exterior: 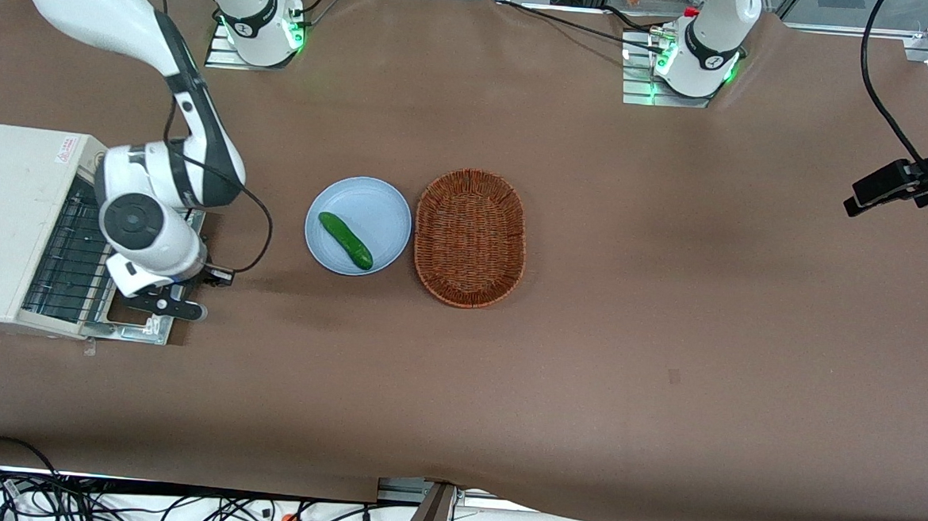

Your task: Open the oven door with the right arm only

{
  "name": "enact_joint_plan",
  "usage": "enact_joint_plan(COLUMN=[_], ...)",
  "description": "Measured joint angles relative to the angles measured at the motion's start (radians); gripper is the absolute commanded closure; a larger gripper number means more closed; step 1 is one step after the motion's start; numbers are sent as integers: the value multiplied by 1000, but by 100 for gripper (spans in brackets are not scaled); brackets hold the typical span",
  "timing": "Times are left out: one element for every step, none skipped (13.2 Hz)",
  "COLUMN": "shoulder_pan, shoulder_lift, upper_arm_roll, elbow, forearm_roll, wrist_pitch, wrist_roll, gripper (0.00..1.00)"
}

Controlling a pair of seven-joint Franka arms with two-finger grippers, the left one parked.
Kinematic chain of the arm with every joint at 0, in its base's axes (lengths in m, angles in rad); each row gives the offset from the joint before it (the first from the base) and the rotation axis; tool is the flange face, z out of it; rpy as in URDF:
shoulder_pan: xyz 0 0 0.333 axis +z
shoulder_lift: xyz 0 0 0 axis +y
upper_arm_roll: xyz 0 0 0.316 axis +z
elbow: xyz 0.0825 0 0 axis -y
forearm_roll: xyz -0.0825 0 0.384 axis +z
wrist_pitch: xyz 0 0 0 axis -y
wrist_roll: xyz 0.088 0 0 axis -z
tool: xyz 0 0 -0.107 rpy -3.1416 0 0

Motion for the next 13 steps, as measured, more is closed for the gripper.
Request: enact_joint_plan(shoulder_pan=[-2, -3, -4, -6, -8, -10, -13, -19, -27, -35, -48, -70, -93], shoulder_lift=[-46, -92, -136, -180, -222, -258, -287, -312, -340, -367, -389, -404, -415], upper_arm_roll=[-5, -17, -34, -56, -82, -107, -126, -135, -135, -134, -128, -109, -78], elbow=[5, 14, 30, 53, 81, 113, 149, 189, 215, 223, 221, 214, 198], forearm_roll=[71, 148, 207, 251, 284, 298, 301, 301, 301, 300, 295, 278, 256], wrist_pitch=[-62, -121, -185, -254, -321, -383, -448, -505, -542, -559, -566, -575, -585], wrist_roll=[-46, -85, -134, -196, -258, -302, -331, -353, -377, -400, -417, -431, -436], gripper=[0, 0, 0, 0, 0, 0, 0, 0, 0, 0, 0, 0, 0])
